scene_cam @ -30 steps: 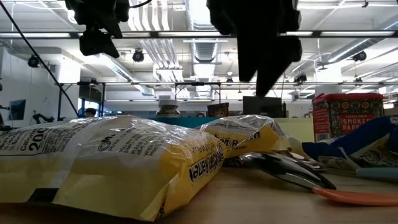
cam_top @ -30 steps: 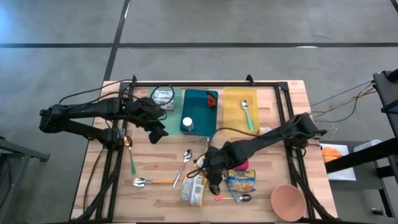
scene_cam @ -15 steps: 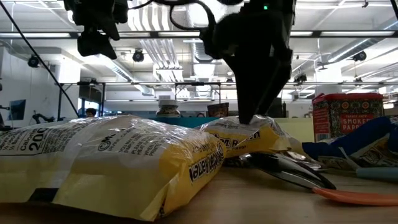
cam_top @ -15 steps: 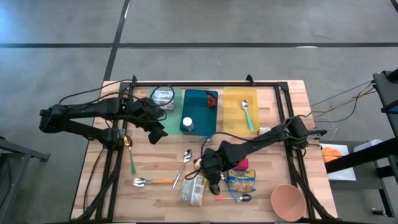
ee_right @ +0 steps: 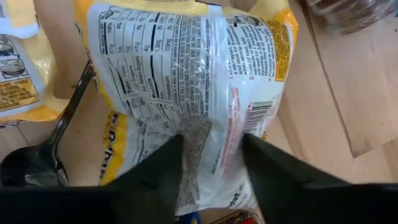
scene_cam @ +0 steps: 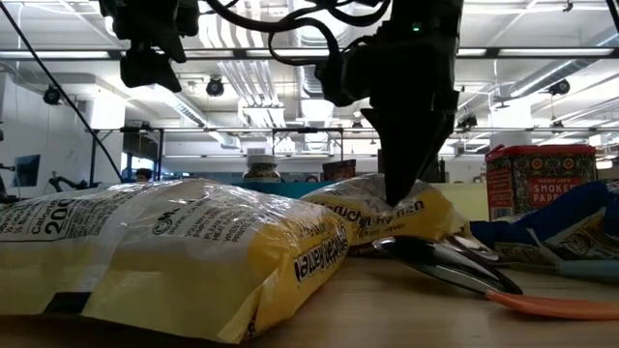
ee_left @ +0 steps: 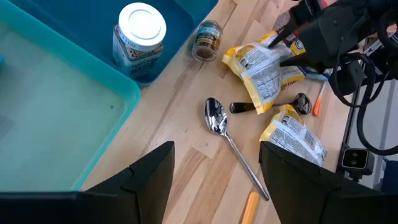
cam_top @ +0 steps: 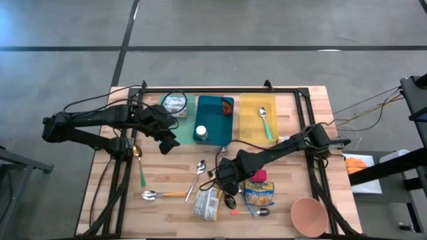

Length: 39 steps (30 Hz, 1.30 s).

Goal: Pick & Place Food Item
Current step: Put the top yellow noodle pack into the green bin

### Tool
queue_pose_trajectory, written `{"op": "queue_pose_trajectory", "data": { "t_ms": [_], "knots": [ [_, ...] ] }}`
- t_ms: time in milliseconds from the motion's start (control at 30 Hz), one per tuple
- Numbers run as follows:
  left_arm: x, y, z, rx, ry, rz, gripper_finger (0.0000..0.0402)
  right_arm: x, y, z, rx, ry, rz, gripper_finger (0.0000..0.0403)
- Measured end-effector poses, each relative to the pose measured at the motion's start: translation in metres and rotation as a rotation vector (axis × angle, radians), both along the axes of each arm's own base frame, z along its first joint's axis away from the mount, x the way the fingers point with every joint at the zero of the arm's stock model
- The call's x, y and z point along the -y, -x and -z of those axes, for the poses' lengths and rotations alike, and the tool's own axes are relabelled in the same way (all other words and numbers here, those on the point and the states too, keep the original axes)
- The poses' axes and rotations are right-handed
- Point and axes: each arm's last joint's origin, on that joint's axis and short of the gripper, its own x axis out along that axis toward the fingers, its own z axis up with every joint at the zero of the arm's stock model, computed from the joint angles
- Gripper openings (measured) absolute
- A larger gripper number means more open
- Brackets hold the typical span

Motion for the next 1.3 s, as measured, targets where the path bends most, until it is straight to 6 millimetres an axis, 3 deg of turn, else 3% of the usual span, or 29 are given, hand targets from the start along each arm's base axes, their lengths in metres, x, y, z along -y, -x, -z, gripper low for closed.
{"op": "queue_pose_trajectory", "data": {
  "t_ms": [167, 233, 433, 800, 1033, 1133, 1300],
  "knots": [
    [0.000, 0.000, 0.000, 0.000, 0.000, 0.000, 0.0240, 0.000, 0.000, -0.002, 0.004, 0.000, -0.002, 0.0035],
    [0.000, 0.000, 0.000, 0.000, 0.000, 0.000, 0.0240, 0.000, 0.000, -0.004, 0.009, -0.001, -0.011, 0.0019],
    [0.000, 0.000, 0.000, 0.000, 0.000, -0.001, 0.0240, 0.001, 0.003, -0.016, 0.036, -0.014, -0.011, 0.0017],
    [0.000, 0.000, 0.000, -0.008, 0.098, -0.130, 0.0240, 0.007, 0.020, -0.066, 0.157, -0.045, 0.025, 0.0009],
    [0.000, -0.001, -0.001, -0.004, 0.098, -0.130, 0.0240, 0.005, 0.018, -0.065, 0.183, -0.037, 0.029, 0.0008],
    [0.000, -0.001, -0.001, -0.004, 0.096, -0.128, 0.0240, 0.005, 0.016, -0.064, 0.176, -0.114, 0.023, 0.0010],
    [0.000, -0.001, -0.001, -0.004, 0.094, -0.124, 0.0240, 0.012, 0.011, -0.065, 0.187, -0.179, 0.066, 0.0062]
  ]
}}
